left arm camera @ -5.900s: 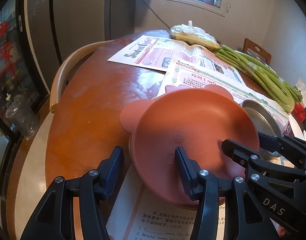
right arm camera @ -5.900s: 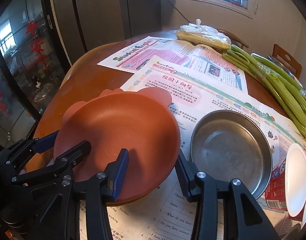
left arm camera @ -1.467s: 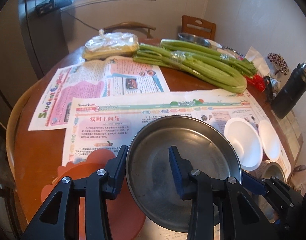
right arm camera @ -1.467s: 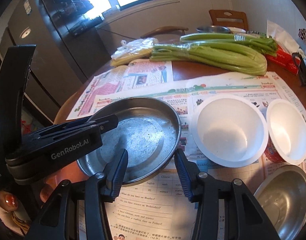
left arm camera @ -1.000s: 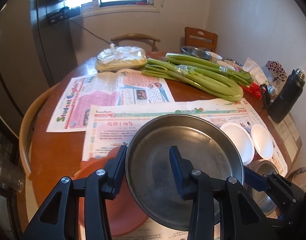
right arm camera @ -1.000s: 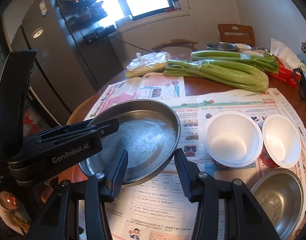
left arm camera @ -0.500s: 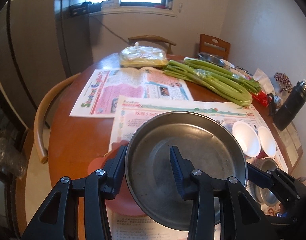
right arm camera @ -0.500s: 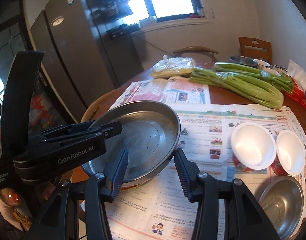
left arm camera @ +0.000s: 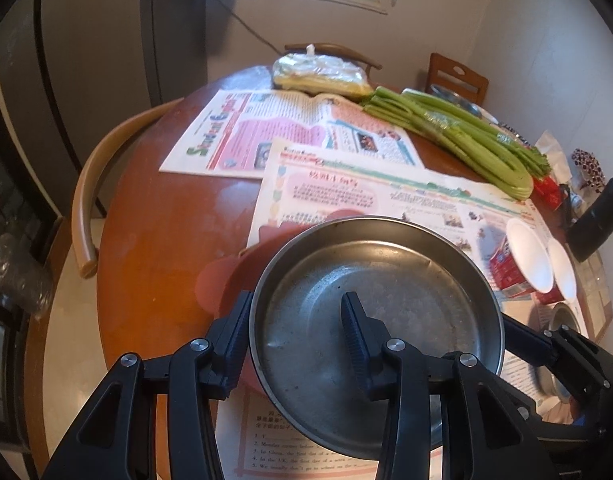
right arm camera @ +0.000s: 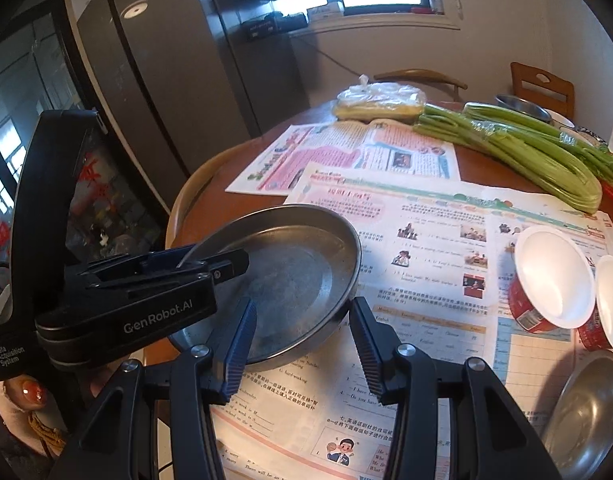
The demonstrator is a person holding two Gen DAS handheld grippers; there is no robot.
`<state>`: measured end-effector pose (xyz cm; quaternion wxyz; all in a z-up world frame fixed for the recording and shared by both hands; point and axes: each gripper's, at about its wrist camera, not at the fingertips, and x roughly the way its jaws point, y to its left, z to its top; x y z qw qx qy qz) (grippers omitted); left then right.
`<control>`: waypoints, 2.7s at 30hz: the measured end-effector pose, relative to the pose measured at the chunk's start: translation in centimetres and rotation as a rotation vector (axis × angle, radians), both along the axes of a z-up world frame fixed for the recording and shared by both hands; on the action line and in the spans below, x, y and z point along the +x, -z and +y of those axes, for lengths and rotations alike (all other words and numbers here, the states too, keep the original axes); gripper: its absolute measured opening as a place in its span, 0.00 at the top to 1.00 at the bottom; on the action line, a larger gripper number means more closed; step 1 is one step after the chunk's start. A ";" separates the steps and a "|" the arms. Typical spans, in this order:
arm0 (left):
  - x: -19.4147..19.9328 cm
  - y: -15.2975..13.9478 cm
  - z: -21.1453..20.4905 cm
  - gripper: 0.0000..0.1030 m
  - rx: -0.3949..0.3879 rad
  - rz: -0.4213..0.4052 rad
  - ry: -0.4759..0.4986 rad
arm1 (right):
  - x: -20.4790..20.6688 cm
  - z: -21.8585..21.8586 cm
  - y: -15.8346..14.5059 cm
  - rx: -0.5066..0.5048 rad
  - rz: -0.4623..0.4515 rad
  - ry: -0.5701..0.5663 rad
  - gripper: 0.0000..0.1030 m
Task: Organize plates and bowls
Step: 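Lower the steel tray onto the orange plate with the left gripper, then open the left gripper to release the steel tray rim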
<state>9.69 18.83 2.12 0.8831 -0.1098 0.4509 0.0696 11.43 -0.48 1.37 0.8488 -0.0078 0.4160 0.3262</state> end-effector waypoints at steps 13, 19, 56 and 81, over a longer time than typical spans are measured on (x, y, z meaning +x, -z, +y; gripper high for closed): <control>0.6 2.9 0.9 0.57 0.027 0.041 -0.046 | 1.1 1.4 2.7 -0.002 0.050 -0.046 0.52; 1.2 3.4 1.4 0.57 0.044 0.040 -0.047 | 1.8 1.9 3.4 -0.002 0.067 -0.052 0.53; -1.3 4.4 6.1 0.37 -0.196 0.007 -0.111 | 3.4 -1.2 3.2 0.067 0.044 0.031 0.49; 4.6 5.2 -0.1 0.37 -0.089 0.061 0.015 | 4.9 -1.0 5.9 0.013 0.106 0.018 0.47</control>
